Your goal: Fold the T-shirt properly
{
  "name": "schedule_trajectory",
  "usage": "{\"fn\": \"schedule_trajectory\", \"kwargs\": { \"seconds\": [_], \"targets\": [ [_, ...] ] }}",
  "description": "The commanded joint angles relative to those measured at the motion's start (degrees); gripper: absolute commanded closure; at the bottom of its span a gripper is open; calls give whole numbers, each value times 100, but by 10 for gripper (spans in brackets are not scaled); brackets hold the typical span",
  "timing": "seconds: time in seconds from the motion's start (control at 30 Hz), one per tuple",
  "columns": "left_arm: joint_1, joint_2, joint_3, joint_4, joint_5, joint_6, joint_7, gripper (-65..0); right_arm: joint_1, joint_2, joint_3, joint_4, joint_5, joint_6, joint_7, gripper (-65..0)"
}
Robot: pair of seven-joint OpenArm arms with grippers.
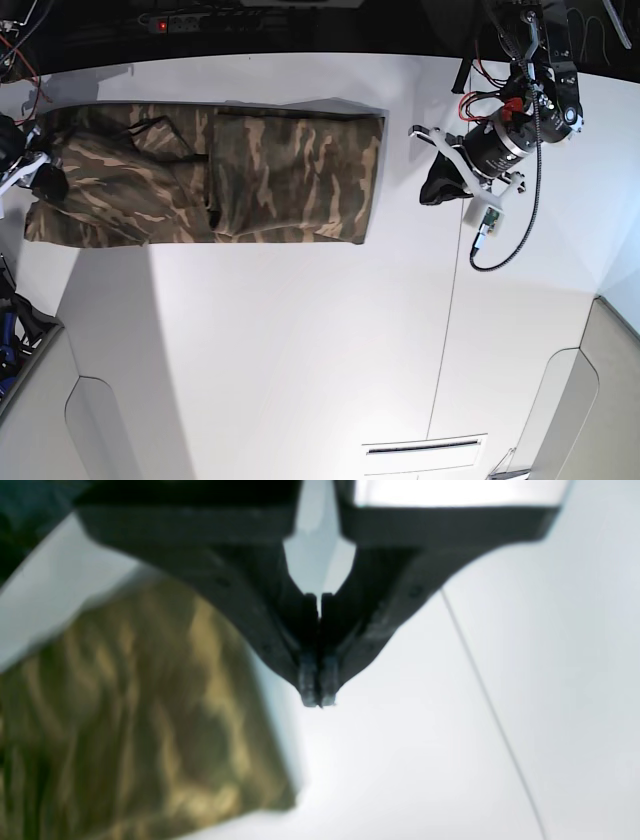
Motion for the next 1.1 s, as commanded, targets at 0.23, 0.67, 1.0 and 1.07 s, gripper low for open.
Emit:
{"fn": "schedule_trajectory", "kwargs": {
  "seconds": [0.23, 0.67, 1.0, 1.07],
  "targets": [
    [472, 227, -13, 92, -481, -22, -107, 0, 883, 992, 52, 114, 678, 9, -750, 0],
    [251, 588, 778, -1047, -476, -20, -452, 0, 1106, 166, -203, 2874, 789, -39, -1305, 0],
    [31, 586, 1198, -1314, -461, -20, -474, 0, 127, -831, -1628, 4260, 111, -39, -1117, 0],
    [35, 588, 1198, -1314, -461, -22, -455, 0, 22, -1051, -1985, 4216, -72, -39, -1110, 0]
  ]
}}
